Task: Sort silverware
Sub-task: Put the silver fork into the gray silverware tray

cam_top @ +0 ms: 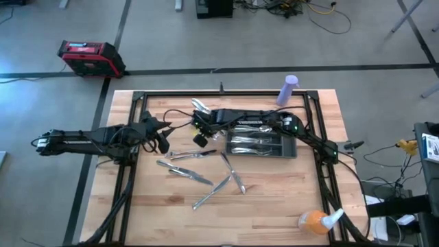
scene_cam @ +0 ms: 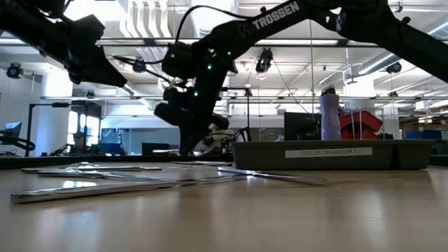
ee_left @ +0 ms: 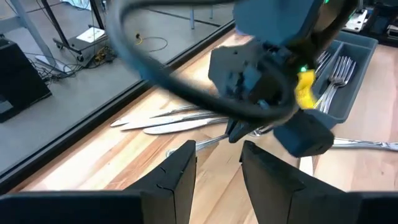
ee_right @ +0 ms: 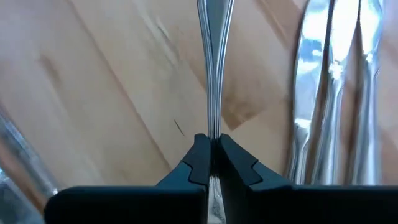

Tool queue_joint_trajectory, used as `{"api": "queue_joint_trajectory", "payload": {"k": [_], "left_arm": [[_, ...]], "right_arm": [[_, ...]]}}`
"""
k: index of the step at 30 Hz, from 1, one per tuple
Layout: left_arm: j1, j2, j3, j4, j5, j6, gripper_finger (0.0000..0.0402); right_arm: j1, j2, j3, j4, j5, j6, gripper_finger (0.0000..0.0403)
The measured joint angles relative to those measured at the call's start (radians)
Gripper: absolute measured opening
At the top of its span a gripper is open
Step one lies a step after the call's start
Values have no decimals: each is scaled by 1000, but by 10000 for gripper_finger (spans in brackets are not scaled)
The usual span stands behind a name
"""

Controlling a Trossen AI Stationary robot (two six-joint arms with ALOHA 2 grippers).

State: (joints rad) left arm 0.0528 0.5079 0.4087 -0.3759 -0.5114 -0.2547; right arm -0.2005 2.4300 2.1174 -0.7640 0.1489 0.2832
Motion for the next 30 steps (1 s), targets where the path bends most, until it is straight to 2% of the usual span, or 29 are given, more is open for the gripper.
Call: {"api": "queue_joint_trajectory", "payload": {"k": [3,8,12,16,22,30], "left_arm": [[0,0,-4,0,0,-13,116],[0,0,-13,-1,0,-28,116],[-3,0,-14,0,5,-28,116],[-6,5,-15,1,6,-27,116],[-6,10,-37,35,9,-44,116],[-6,10,-88,148,16,-32,116]], "right_arm": [[0,-15,0,8,-18,-61,1],[-3,-67,0,-58,-113,-155,0],[-3,-116,-11,-168,-123,-219,0],[-3,-181,-72,-202,-127,-259,0],[-8,-366,-270,-180,-127,-294,0],[-28,-694,-672,-158,-123,-313,0]]}}
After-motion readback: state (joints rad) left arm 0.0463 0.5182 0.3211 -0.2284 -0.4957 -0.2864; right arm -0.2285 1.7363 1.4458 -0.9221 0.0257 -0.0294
